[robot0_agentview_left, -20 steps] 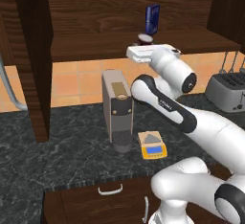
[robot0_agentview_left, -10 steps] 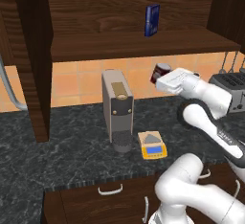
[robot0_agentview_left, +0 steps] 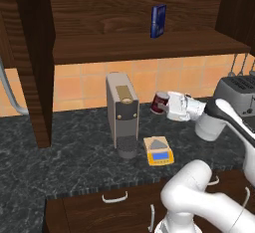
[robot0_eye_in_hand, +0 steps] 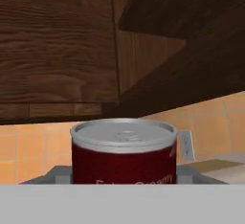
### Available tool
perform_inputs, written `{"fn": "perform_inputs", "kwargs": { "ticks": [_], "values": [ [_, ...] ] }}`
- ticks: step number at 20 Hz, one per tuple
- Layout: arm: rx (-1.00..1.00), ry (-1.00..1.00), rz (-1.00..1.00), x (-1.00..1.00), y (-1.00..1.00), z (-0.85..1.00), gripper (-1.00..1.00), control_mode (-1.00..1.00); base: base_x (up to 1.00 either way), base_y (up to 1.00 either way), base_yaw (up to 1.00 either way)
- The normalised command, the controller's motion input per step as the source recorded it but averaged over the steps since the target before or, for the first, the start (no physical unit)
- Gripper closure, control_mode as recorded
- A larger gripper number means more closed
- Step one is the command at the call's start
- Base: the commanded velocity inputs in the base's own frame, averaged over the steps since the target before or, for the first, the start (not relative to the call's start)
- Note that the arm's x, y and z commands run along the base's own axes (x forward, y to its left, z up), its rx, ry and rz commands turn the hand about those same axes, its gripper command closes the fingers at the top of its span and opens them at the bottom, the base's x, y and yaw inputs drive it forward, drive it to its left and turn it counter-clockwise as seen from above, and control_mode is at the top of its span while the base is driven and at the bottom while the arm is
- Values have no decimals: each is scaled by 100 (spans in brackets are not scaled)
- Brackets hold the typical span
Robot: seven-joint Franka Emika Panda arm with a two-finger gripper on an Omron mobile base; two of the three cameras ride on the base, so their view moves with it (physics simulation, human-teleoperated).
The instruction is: Pick the canned food and place it on the digital scale for weighing, and close the cabinet.
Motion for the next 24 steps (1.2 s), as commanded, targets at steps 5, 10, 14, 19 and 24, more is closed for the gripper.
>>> {"fn": "perform_inputs", "kwargs": {
  "ticks": [5,10,14,19,24],
  "values": [
    [0,4,22,47,-5,-68,100,-100,0,0,0],
    [-6,-8,3,32,0,-67,100,-100,0,0,0],
    [-15,-12,0,25,0,-66,100,-100,0,0,0],
    [-15,-13,1,2,0,-28,100,-100,0,0,0],
    [-11,0,0,0,-3,-11,100,-100,0,0,0]
  ]
}}
